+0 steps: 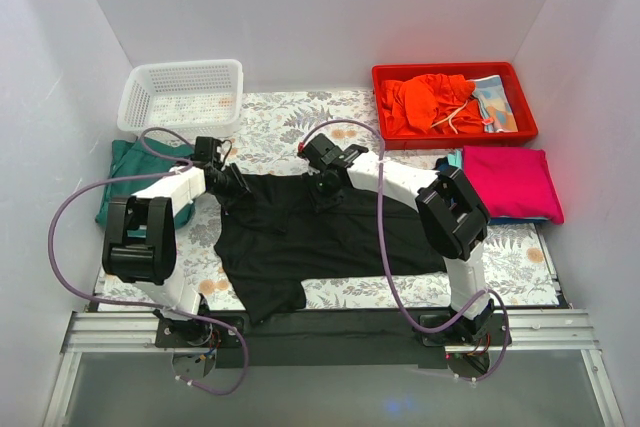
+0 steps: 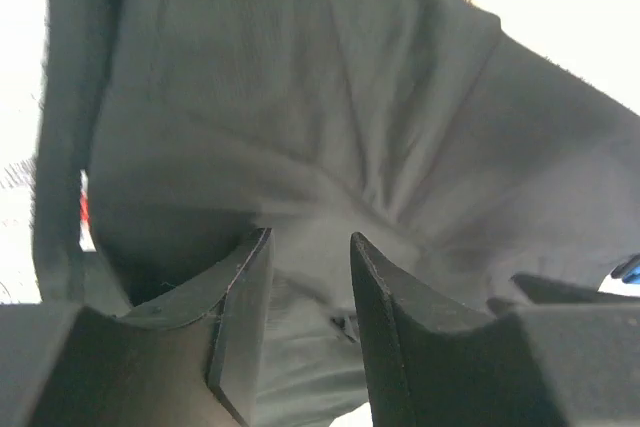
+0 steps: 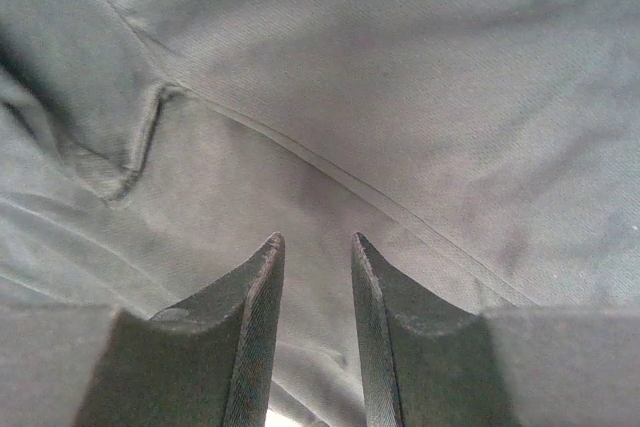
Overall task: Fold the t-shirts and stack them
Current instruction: Fold the flattened tshirt in 1/3 of the way
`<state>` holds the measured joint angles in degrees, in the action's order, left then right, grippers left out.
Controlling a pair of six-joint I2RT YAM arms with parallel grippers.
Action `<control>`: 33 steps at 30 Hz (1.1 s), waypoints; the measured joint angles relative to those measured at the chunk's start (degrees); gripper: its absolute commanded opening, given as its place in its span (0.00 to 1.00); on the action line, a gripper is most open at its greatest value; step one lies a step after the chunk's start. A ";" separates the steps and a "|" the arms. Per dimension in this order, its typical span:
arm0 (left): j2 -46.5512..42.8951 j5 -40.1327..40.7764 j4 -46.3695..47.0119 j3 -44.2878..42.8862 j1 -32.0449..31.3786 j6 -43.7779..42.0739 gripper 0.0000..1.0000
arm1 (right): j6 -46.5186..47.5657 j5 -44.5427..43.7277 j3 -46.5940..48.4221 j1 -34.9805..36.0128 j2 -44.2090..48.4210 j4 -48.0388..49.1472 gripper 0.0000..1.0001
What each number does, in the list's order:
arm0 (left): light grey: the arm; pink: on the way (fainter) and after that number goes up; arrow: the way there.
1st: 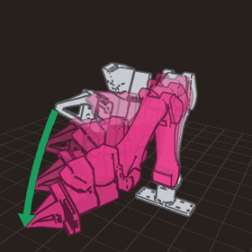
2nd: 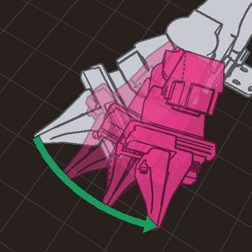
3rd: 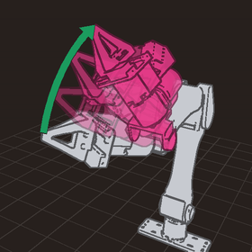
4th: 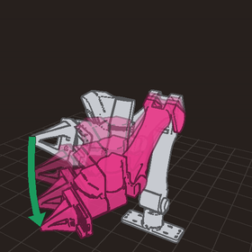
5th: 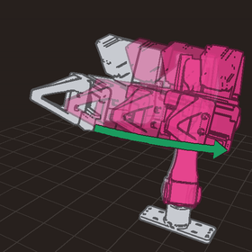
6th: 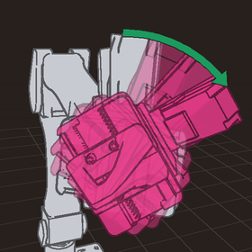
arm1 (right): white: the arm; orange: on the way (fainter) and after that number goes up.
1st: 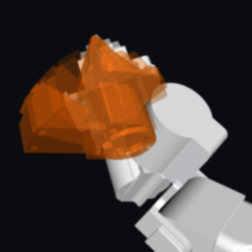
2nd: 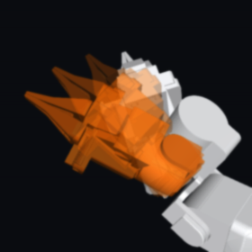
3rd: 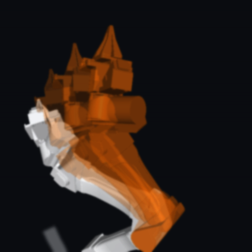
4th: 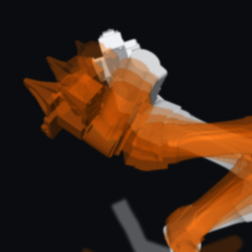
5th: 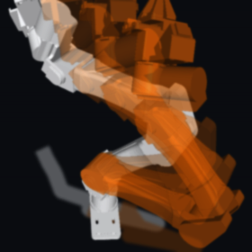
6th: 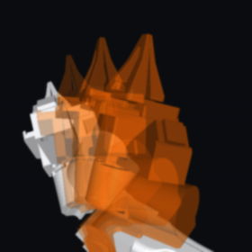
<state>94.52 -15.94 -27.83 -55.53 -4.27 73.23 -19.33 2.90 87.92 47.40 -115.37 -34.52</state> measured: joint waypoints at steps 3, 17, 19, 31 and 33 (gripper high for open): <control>-2.10 0.15 -0.83 2.38 -1.03 0.50 0.35 | -0.02 -0.31 -0.92 -0.17 0.48 -0.04 0.38; -20.28 7.50 -14.99 8.79 -1.97 4.83 0.35 | -0.20 -1.44 -6.32 -0.57 3.19 0.50 0.37; -21.00 8.31 -16.52 9.11 -1.97 5.22 0.35 | -0.24 -1.46 -7.13 -0.57 3.67 0.52 0.37; -14.01 8.92 -13.16 -1.51 -1.97 5.55 0.36 | -0.33 -1.75 -9.09 -0.90 7.65 1.36 0.37; -10.10 9.18 -11.41 -2.78 -1.97 5.20 0.35 | -0.33 -1.77 -9.51 -0.96 7.87 1.68 0.37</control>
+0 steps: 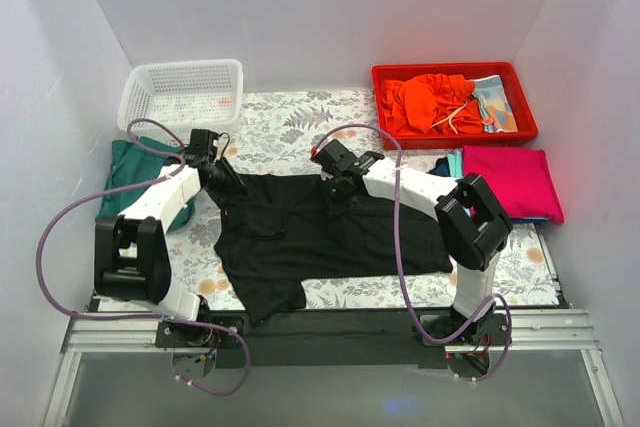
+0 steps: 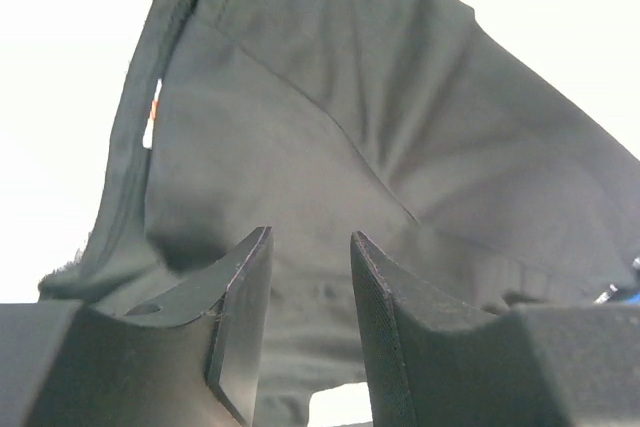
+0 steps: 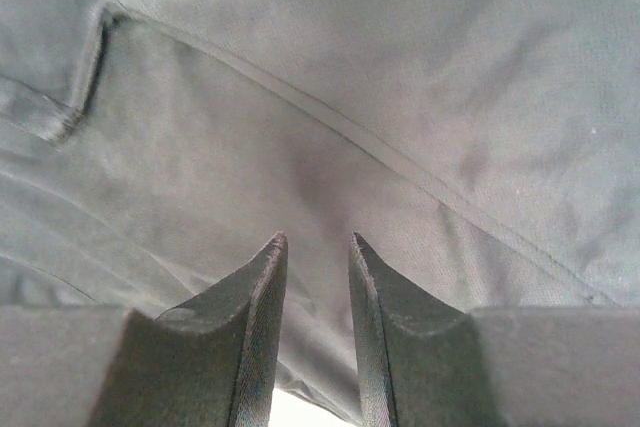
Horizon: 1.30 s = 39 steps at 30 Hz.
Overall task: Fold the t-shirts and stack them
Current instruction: Fold the flattened tshirt in 1/3 of the way
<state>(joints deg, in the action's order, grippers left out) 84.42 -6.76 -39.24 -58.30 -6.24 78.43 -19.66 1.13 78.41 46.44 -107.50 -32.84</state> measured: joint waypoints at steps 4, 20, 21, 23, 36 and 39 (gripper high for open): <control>5.22 0.11 0.94 0.61 -0.24 -0.55 0.35 | 0.00 -0.15 -1.57 -0.31 0.55 0.07 0.37; -5.73 -1.62 -3.48 15.85 -2.40 1.01 0.35 | -0.13 -0.37 -3.34 -0.96 1.09 0.11 0.36; -6.45 -1.33 -4.22 15.50 -2.43 1.29 0.35 | -0.15 -0.37 -3.43 -0.96 1.09 0.20 0.36; -7.30 -0.90 -5.29 14.16 -2.51 1.57 0.35 | -0.42 -0.39 -4.04 -1.05 1.40 0.44 0.36; 5.18 0.39 -0.94 -4.42 -2.75 0.37 0.34 | -2.80 -5.51 -7.50 -16.02 8.20 -1.75 0.46; 11.50 0.74 -0.09 -4.79 -3.15 0.42 0.34 | -2.27 -5.99 -7.82 -21.94 6.82 -2.32 0.47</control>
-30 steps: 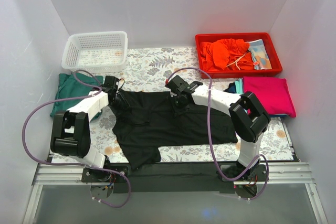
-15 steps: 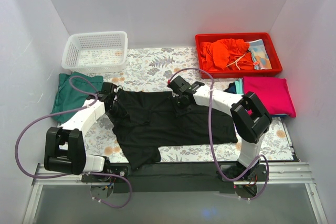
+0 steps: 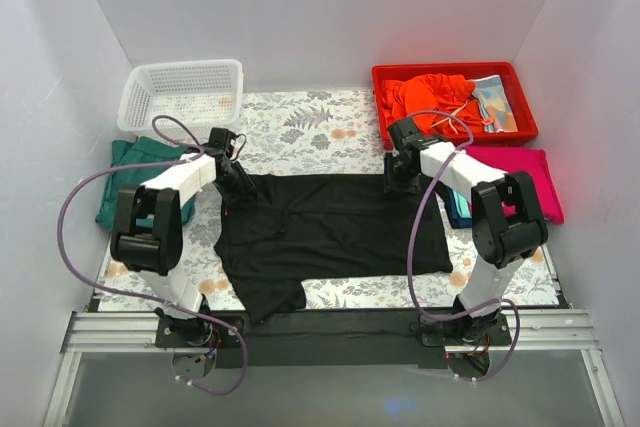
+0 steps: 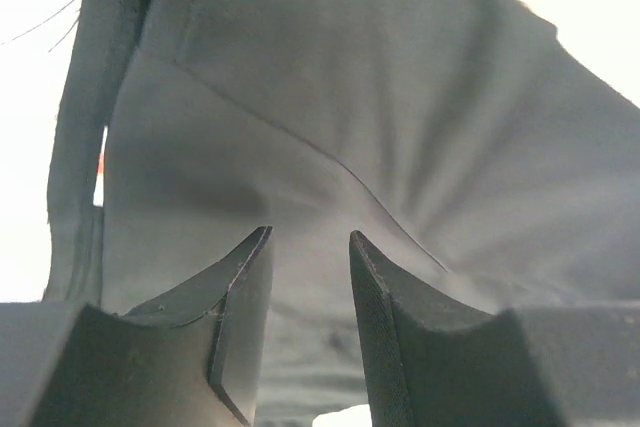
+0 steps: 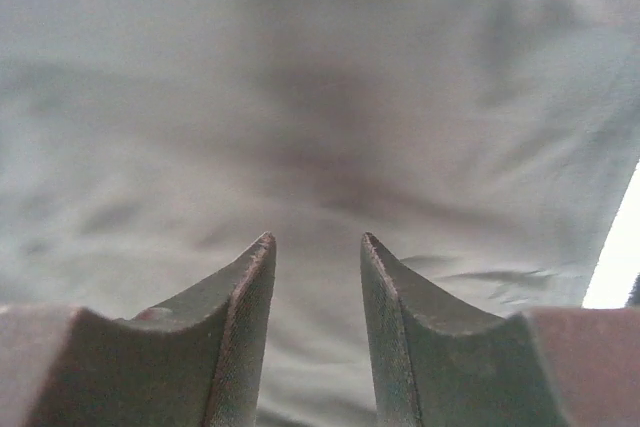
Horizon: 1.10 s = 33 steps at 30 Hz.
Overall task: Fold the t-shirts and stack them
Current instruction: Fold the flattened tshirt in 1/3 of the way
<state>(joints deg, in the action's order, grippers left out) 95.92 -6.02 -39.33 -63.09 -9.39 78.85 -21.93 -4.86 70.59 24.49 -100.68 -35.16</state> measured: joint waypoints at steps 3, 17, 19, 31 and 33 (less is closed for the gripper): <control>4.72 1.22 0.39 0.04 -0.24 0.26 0.34 | 1.03 -0.50 0.04 -2.97 -2.99 -0.13 0.47; 9.86 4.20 -3.15 -5.86 0.17 2.14 0.34 | 1.68 5.53 12.48 -9.75 -15.04 -5.16 0.47; 11.93 4.15 -4.37 -8.79 0.85 2.08 0.34 | 1.57 6.40 15.30 -10.23 -16.96 -6.25 0.47; 27.91 7.78 -11.78 -33.29 5.81 1.05 0.33 | 0.90 11.19 31.52 -10.19 -27.10 -7.89 0.46; 28.24 8.26 -12.83 -34.07 5.73 0.90 0.36 | 1.11 10.58 33.27 -10.16 -27.76 -8.07 0.47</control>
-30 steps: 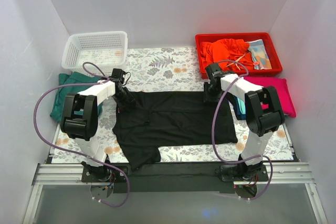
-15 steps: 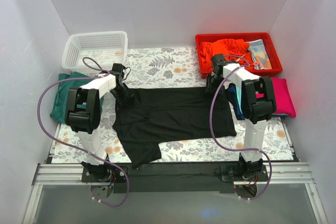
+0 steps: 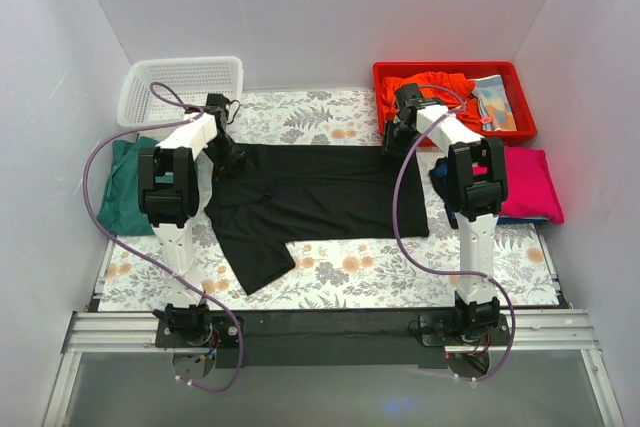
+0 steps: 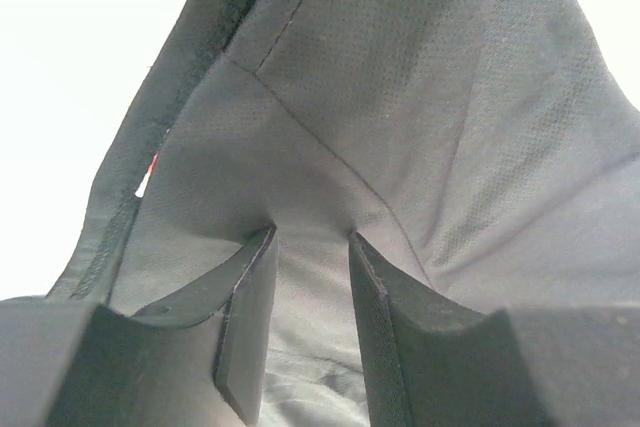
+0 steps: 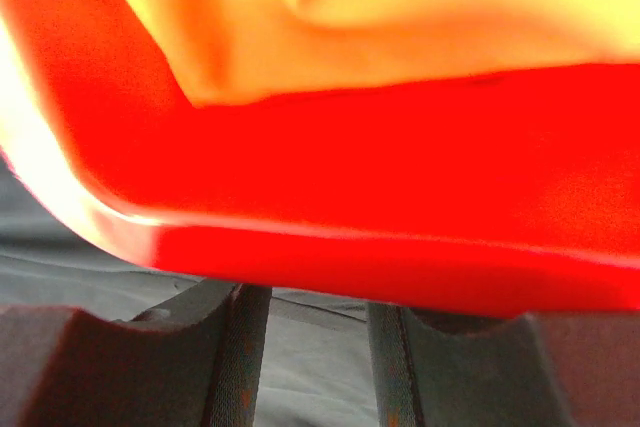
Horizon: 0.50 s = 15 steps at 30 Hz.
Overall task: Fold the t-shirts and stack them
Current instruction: Fold the flattened tshirt in 1/3 of the way
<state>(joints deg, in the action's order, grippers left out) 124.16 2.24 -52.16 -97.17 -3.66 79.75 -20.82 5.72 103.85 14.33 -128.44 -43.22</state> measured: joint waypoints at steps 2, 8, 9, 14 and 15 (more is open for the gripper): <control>-0.33 0.11 -0.09 0.11 0.04 -0.55 0.38 | 0.26 -0.39 0.87 -0.07 -0.26 0.02 0.47; -5.62 -0.07 5.57 6.43 0.74 -4.68 0.48 | 2.10 -1.29 -0.72 0.55 1.95 0.94 0.47; -7.32 -0.02 6.67 7.82 0.79 -5.57 0.48 | 2.36 -1.51 -1.84 0.76 3.48 1.05 0.47; -20.90 2.60 7.56 16.72 -0.90 -7.28 0.48 | 2.78 -2.58 -8.09 3.13 14.99 1.60 0.47; -23.82 3.93 7.30 18.45 -2.16 -6.86 0.49 | 2.73 -2.73 -9.55 3.78 17.77 1.81 0.47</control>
<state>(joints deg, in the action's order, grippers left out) 100.33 6.17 -44.86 -78.72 -5.82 72.88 -18.09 2.98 94.30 18.11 -110.67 -41.41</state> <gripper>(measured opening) 0.483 0.472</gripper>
